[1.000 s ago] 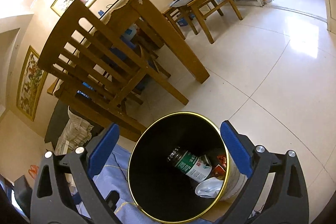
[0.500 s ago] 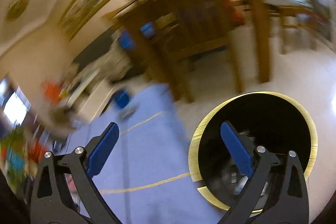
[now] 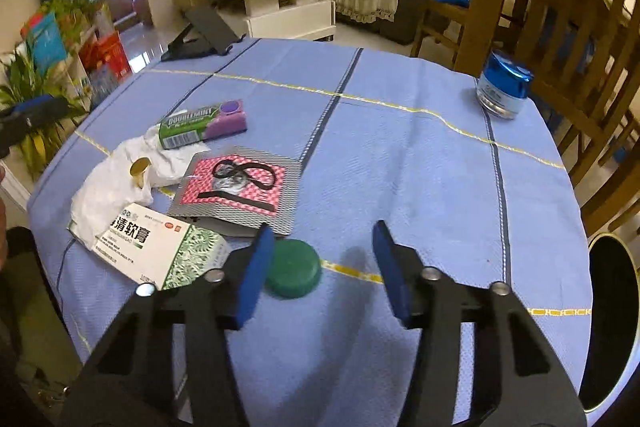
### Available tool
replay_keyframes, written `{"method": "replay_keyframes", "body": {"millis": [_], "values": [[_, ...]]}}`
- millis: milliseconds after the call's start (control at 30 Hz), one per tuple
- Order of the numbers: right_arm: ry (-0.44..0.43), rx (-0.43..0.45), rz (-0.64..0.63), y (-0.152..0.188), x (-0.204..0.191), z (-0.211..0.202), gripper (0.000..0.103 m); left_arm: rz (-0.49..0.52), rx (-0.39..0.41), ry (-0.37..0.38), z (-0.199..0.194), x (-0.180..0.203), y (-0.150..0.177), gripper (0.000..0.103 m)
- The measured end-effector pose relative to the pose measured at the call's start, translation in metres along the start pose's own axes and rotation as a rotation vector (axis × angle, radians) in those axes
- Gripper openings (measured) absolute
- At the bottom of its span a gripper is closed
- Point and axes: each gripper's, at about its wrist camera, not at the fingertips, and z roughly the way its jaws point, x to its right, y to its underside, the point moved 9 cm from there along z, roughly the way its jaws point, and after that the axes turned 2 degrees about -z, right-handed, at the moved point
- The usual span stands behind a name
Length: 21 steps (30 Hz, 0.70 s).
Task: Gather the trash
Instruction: 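Grasp the green bottle cap with the right tool while the left tool grasps the green gum pack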
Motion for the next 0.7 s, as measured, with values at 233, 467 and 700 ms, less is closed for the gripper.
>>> {"method": "replay_keyframes", "body": {"millis": [233,467,700], "values": [[0.014,-0.055,-0.086,0.017,-0.018,0.002,0.039,0.051,-0.011,0.042,0.010,0.011,0.004,0.096],[-0.041,-0.010,0.046,0.016,0.007,-0.016,0.032,0.004,-0.068,0.170,0.026,0.033,-0.006,0.096],[-0.049,0.017,0.110,0.010,0.023,-0.025,0.032,0.136,-0.088,0.130,0.074,0.072,-0.039,0.096]]}}
